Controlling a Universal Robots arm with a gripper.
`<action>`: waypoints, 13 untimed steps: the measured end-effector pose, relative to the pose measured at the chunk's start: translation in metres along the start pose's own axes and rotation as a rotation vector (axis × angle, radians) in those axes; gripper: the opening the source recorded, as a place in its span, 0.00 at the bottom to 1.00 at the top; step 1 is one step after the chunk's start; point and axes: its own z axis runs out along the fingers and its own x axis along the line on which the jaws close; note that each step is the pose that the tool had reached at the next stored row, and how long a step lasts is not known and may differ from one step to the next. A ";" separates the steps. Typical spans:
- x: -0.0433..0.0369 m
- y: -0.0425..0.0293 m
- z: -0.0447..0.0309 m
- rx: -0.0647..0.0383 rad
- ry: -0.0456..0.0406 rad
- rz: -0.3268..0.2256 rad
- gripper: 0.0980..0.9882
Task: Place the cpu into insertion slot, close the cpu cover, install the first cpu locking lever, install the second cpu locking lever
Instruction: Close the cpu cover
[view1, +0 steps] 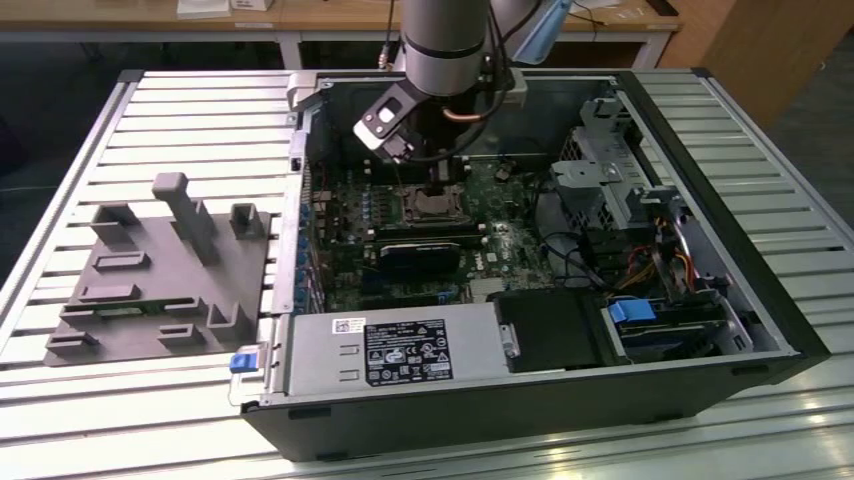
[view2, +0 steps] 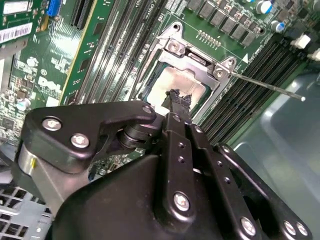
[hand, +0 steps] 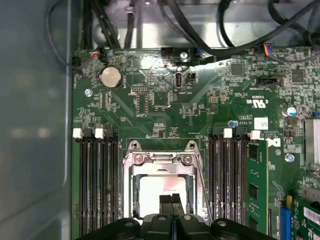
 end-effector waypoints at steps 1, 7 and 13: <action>0.0000 0.0000 0.0000 0.001 0.0006 -0.018 0.01; -0.0001 0.0000 0.0002 0.007 0.0036 -0.126 0.01; -0.0001 0.0000 0.0004 0.012 0.0067 -0.231 0.01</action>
